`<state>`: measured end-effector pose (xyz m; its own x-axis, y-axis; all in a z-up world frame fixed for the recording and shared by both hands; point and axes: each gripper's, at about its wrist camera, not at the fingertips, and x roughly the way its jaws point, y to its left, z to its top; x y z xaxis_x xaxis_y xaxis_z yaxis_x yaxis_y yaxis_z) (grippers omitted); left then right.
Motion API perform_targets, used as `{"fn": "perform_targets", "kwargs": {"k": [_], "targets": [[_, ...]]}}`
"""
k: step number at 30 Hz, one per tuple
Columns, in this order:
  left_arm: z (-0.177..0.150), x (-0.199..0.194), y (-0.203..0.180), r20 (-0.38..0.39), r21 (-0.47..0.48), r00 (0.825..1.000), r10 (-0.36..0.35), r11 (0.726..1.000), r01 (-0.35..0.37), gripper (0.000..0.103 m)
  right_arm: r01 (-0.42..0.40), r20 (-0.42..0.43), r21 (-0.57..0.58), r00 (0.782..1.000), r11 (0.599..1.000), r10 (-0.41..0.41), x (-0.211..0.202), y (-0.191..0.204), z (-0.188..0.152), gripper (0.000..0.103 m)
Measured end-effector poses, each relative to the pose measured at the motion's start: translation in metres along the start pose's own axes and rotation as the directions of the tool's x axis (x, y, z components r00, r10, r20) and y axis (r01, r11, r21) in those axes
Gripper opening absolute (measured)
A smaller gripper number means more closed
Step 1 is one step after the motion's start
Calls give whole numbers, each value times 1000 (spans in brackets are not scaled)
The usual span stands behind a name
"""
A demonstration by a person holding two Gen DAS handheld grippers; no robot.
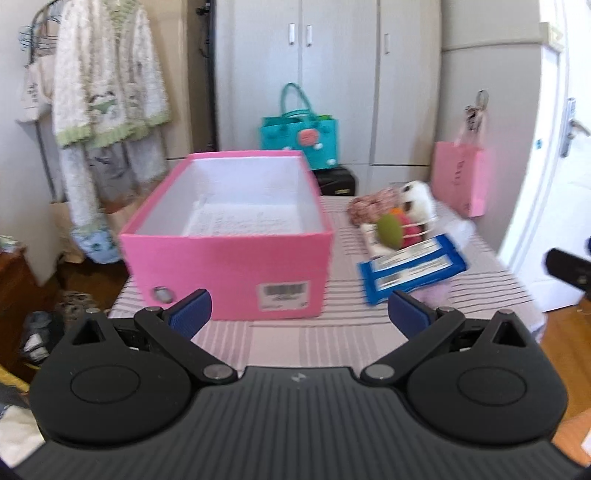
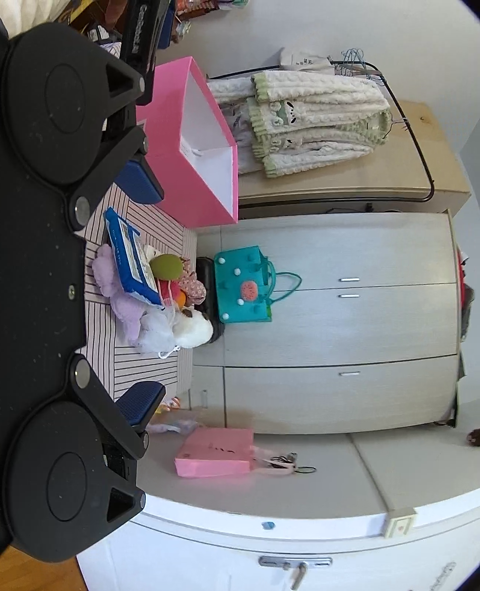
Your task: Organize soft objects
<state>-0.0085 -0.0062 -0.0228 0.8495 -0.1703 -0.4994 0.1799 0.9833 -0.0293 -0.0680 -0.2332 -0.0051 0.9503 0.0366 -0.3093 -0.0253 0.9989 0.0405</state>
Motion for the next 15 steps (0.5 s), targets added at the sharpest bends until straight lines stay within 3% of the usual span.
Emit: {"fn": "perform_targets", "kwargs": {"k": [8,15], "targets": [[16,18,-30,-21,47,985,-173,984,174,100,-48,-93,-30,995,998,45,30,-19,10,102],[32,56,-49,-78,6,958,-277,960,279,95,-145,-191,-33,972,989,136,70,-30,-4,84]]}}
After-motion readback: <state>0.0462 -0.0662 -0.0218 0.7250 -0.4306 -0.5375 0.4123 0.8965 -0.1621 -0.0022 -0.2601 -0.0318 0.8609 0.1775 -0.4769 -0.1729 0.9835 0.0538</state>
